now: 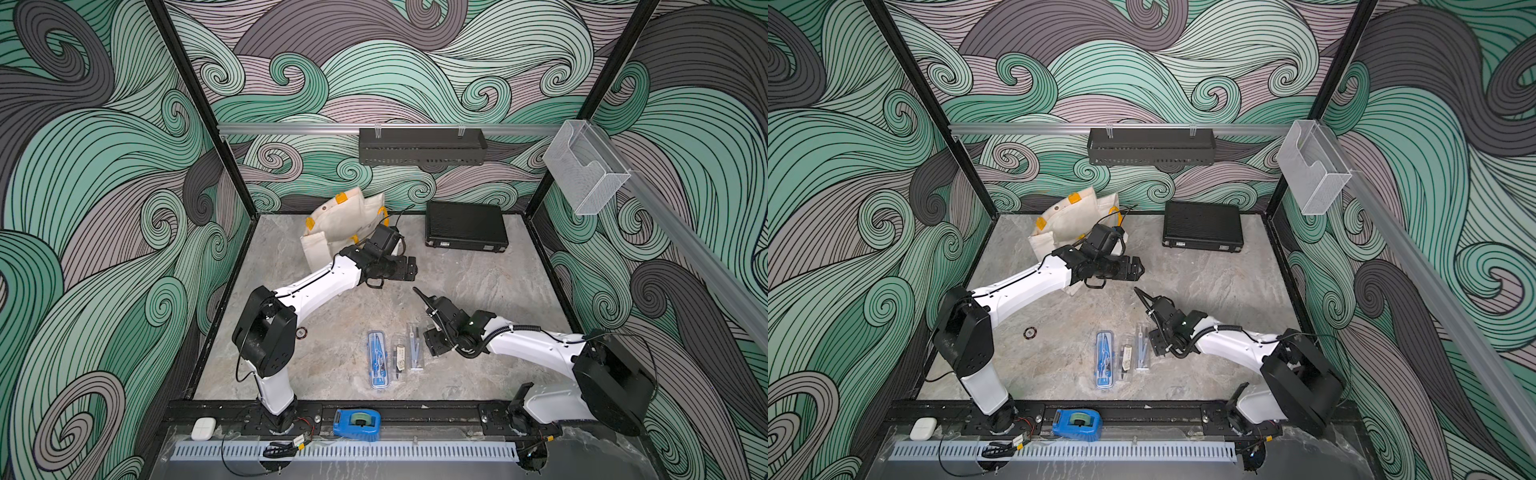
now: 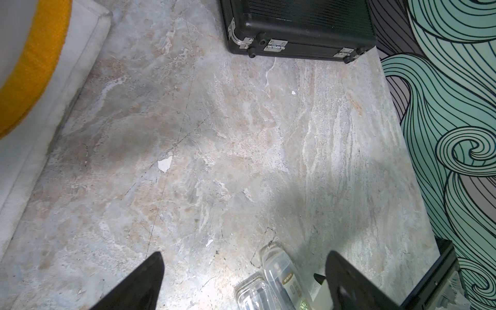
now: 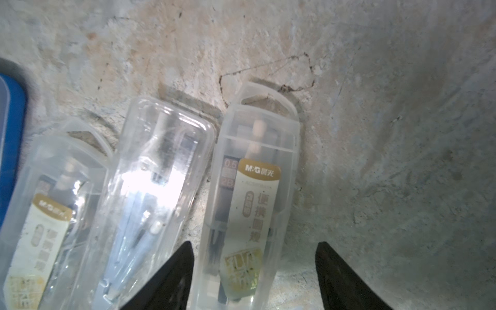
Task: Put the compass set into the canvas bag
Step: Pick up the compass set at the center of the board.
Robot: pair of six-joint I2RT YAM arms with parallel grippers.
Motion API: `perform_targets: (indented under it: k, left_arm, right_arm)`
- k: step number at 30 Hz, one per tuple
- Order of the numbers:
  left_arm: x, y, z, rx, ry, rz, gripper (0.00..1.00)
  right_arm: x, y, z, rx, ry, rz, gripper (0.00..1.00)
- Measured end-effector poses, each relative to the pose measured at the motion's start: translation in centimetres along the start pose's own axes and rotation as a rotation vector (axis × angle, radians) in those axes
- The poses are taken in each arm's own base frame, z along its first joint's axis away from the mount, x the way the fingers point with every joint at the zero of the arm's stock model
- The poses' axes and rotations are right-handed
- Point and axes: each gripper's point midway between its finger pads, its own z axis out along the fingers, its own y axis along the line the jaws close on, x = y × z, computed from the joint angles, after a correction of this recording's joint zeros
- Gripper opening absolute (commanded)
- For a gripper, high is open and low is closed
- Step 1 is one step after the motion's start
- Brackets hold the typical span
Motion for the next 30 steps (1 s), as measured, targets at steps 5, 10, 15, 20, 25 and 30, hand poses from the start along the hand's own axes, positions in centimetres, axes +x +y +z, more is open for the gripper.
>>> perform_targets:
  k: [5, 10, 15, 20, 25, 30]
  left_arm:
    - [0.1, 0.0, 0.0, -0.001, 0.001, -0.007, 0.94]
    - [0.0, 0.0, 0.0, 0.0, 0.001, -0.01, 0.94]
    - [-0.1, 0.0, 0.0, 0.003, -0.005, -0.014, 0.94]
    - [0.1, -0.4, 0.3, 0.03, -0.001, -0.017, 0.94]
    - [0.4, -1.2, 0.6, 0.103, 0.01, -0.023, 0.93]
    - [0.4, -2.4, 0.8, 0.219, 0.012, -0.048, 0.93]
  right_arm:
    - [0.2, 0.1, 0.7, 0.003, 0.013, 0.012, 0.62]
    - [0.3, 0.1, 1.3, 0.009, 0.025, 0.014, 0.51]
    - [0.1, 0.0, 1.4, 0.013, 0.015, 0.016, 0.49]
    - [-0.8, -0.3, 0.4, 0.022, -0.031, 0.018, 0.47]
    - [-4.0, -0.9, -3.3, -0.025, -0.183, 0.053, 0.47]
    - [-7.3, -1.9, -7.4, -0.085, -0.356, 0.1, 0.45]
